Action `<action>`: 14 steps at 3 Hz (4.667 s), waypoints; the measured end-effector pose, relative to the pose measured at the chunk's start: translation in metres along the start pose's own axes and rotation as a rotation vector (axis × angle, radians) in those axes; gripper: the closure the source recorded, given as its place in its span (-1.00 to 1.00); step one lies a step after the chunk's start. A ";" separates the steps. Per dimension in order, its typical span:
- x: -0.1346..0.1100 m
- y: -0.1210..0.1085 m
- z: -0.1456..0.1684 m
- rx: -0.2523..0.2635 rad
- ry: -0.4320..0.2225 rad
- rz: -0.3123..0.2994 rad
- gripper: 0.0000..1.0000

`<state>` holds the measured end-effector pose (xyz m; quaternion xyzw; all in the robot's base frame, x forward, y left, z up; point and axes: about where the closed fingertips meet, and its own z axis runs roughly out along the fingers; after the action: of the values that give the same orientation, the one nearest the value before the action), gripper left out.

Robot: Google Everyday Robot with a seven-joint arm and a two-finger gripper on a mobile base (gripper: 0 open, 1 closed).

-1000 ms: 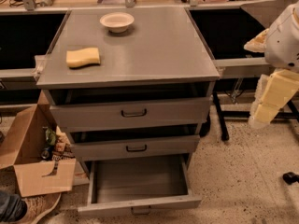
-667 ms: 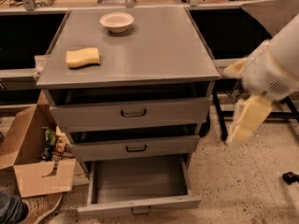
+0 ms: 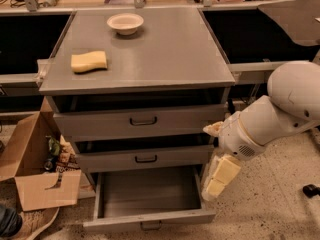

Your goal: Close bottom drawer

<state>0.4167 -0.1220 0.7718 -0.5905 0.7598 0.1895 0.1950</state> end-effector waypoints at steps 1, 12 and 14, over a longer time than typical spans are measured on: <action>0.000 0.000 0.000 0.000 0.000 0.000 -1.00; 0.285 -0.032 0.429 -0.002 -0.206 0.010 0.47; 0.333 -0.042 0.451 0.048 -0.111 -0.047 1.00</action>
Offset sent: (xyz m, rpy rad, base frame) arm 0.0292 0.0241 -0.2028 0.1067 0.0207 -0.1244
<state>0.4149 -0.1722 0.2121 -0.5918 0.7381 0.1991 0.2555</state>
